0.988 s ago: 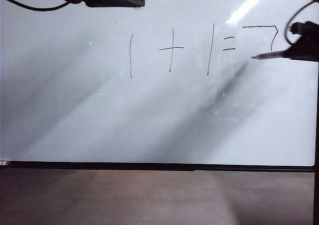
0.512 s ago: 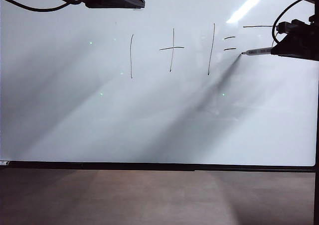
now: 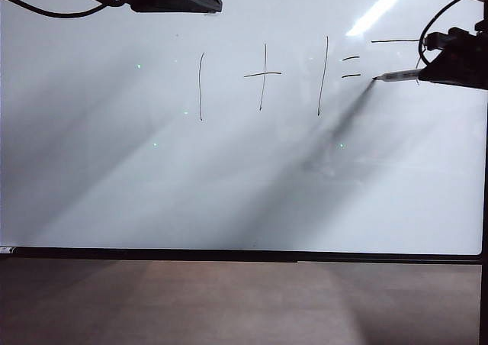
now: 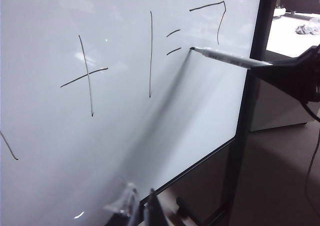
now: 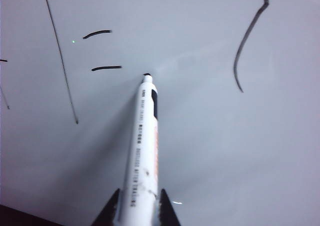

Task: Reach to the right to find the marker pen, pick it up, and write the answer to the math problem on the whiteboard.

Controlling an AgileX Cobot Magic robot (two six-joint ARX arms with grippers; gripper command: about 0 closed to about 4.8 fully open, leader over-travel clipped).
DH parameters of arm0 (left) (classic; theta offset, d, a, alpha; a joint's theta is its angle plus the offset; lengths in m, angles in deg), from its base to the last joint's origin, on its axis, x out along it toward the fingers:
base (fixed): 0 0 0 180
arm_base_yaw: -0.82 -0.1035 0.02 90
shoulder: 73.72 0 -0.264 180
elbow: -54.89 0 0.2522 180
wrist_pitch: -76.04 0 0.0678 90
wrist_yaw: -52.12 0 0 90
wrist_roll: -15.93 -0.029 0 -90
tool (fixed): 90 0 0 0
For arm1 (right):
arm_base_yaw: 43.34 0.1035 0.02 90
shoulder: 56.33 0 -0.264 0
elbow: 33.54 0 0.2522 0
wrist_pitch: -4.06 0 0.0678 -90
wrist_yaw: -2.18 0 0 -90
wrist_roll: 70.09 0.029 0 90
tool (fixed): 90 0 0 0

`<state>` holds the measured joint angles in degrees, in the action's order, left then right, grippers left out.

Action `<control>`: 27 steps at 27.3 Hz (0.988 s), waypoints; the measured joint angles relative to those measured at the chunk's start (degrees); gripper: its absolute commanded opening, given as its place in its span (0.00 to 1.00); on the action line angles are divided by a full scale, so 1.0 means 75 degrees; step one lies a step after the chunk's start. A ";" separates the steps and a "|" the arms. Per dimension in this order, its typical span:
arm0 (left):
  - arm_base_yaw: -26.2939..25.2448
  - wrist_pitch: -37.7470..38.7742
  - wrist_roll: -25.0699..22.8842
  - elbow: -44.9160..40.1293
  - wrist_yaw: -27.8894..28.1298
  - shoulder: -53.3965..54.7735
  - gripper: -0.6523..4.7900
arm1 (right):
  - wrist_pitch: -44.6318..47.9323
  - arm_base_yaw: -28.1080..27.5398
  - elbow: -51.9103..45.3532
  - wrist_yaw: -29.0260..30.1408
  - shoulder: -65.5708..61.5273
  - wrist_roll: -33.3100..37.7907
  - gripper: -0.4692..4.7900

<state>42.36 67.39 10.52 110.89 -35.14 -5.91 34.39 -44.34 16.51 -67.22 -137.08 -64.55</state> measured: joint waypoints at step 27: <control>0.0000 0.0003 0.0000 0.0000 0.0000 0.0000 0.17 | 0.0326 0.0184 -0.0259 -0.0096 0.0017 0.0254 0.08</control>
<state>42.36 67.41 10.52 110.89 -35.14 -5.91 36.84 -42.96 14.56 -67.94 -136.95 -62.65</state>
